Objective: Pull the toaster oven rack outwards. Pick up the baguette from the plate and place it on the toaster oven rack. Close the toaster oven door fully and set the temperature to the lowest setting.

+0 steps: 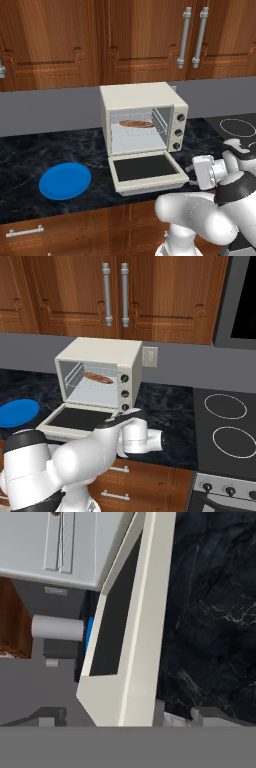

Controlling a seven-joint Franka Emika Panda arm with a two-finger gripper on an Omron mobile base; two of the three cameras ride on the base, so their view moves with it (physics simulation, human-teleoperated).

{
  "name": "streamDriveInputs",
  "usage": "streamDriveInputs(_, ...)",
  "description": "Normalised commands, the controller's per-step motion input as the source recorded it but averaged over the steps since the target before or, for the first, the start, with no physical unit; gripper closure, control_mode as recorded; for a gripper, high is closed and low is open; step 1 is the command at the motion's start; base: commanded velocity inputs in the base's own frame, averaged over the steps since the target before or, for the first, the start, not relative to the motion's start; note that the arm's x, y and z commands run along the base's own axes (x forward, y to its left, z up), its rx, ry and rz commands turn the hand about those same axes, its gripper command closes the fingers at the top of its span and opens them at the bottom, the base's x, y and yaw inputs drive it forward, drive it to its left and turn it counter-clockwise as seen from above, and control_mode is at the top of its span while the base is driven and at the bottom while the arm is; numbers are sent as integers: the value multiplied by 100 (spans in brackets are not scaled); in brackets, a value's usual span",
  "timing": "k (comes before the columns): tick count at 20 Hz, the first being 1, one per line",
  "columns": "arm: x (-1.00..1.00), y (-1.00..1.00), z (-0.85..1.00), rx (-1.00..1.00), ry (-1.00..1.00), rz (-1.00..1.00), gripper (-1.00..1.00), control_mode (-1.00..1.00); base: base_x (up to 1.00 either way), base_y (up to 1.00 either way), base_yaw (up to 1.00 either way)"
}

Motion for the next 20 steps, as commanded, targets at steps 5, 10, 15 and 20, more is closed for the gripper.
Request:
streamDriveInputs(5,3,1,0,0,0,0,-100,-100,0,0,0)
streamDriveInputs(10,8,12,-5,0,0,0,-100,-100,0,0,0)
streamDriveInputs(15,5,12,-1,0,0,0,-100,-100,0,0,0)
streamDriveInputs(20,3,7,-15,0,0,0,-100,-100,0,0,0)
